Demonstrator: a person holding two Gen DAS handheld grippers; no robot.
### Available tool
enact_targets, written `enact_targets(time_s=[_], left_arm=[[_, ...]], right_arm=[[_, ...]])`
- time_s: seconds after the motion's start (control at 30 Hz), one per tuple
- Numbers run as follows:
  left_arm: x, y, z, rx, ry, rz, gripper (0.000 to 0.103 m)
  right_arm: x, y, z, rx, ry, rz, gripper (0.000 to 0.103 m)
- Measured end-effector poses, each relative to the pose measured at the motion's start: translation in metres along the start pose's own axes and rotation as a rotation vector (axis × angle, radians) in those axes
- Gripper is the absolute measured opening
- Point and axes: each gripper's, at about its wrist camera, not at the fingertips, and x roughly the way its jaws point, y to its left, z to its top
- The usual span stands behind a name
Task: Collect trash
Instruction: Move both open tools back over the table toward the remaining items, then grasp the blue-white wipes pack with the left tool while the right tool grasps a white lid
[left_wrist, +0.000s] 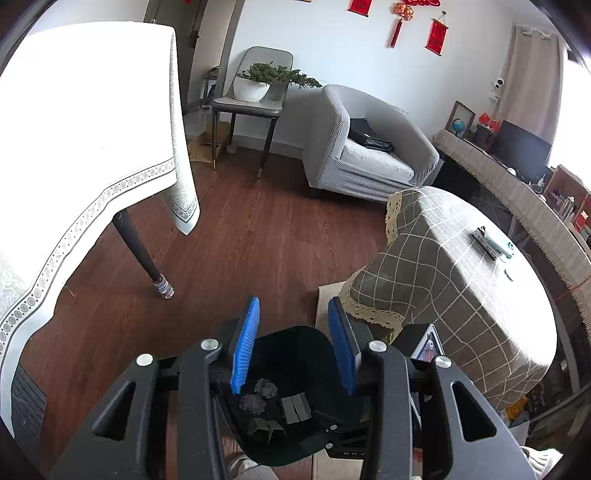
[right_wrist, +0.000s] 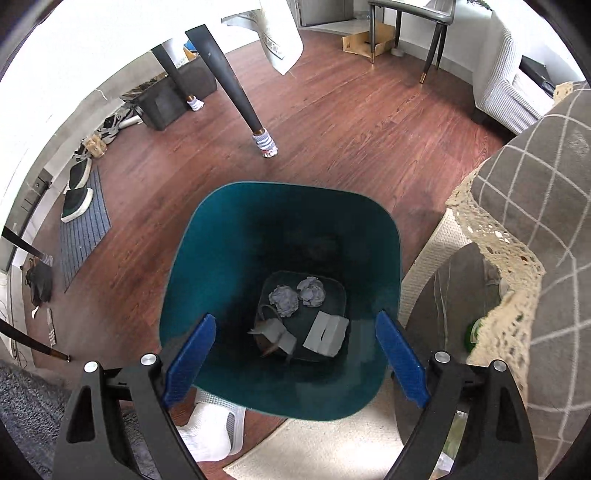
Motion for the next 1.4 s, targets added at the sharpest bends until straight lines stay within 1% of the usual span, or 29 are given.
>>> enact_targets(time_s=[0.13,0.27,0.33,0.43,0.5,0.63,0.67,0.7,0.83,0.9,0.93,1.0,1.13,1.27,1.4], left_arm=[[-0.005,-0.010,0.006,0.004,-0.023,-0.003,0.041],[-0.011,-0.020,0.013,0.013,-0.053,-0.009,0.041],[-0.013,-0.025,0.015,0.023,-0.060,-0.002,0.041],[-0.013,-0.032,0.021,0.030,-0.069,0.005,0.041],[-0.012,-0.038,0.025,0.027,-0.079,0.004,0.043],[-0.010,-0.054,0.033,0.030,-0.095,-0.014,0.045],[-0.009,-0.058,0.036,0.033,-0.100,-0.021,0.047],[-0.007,-0.064,0.038,0.035,-0.104,-0.028,0.050],[0.002,-0.087,0.047,0.041,-0.110,-0.062,0.053],[0.008,-0.099,0.052,0.045,-0.114,-0.079,0.059],[0.010,-0.105,0.054,0.043,-0.120,-0.097,0.060],[0.013,-0.119,0.059,0.055,-0.133,-0.119,0.067],[0.021,-0.148,0.066,0.106,-0.156,-0.140,0.073],[0.036,-0.175,0.071,0.133,-0.145,-0.163,0.081],[0.056,-0.202,0.077,0.138,-0.124,-0.214,0.086]], right_arm=[[-0.018,0.002,0.001,-0.026,-0.035,0.019,0.090],[-0.048,0.007,0.003,-0.073,-0.102,0.032,0.089],[-0.063,0.007,0.004,-0.080,-0.131,0.046,0.082],[-0.086,0.007,0.006,-0.103,-0.175,0.056,0.078],[-0.102,0.004,0.008,-0.112,-0.206,0.054,0.077],[-0.132,-0.011,0.011,-0.115,-0.269,0.051,0.076],[-0.138,-0.015,0.011,-0.113,-0.281,0.049,0.076],[-0.145,-0.021,0.012,-0.111,-0.294,0.045,0.075],[-0.169,-0.047,0.013,-0.095,-0.337,0.021,0.075],[-0.178,-0.062,0.011,-0.081,-0.345,0.006,0.075],[-0.182,-0.070,0.010,-0.073,-0.351,-0.003,0.075],[-0.193,-0.086,0.006,-0.056,-0.363,-0.022,0.075],[-0.214,-0.124,-0.003,-0.015,-0.388,-0.065,0.075],[-0.229,-0.162,-0.011,0.031,-0.404,-0.099,0.075],[-0.242,-0.196,-0.021,0.074,-0.417,-0.129,0.075]])
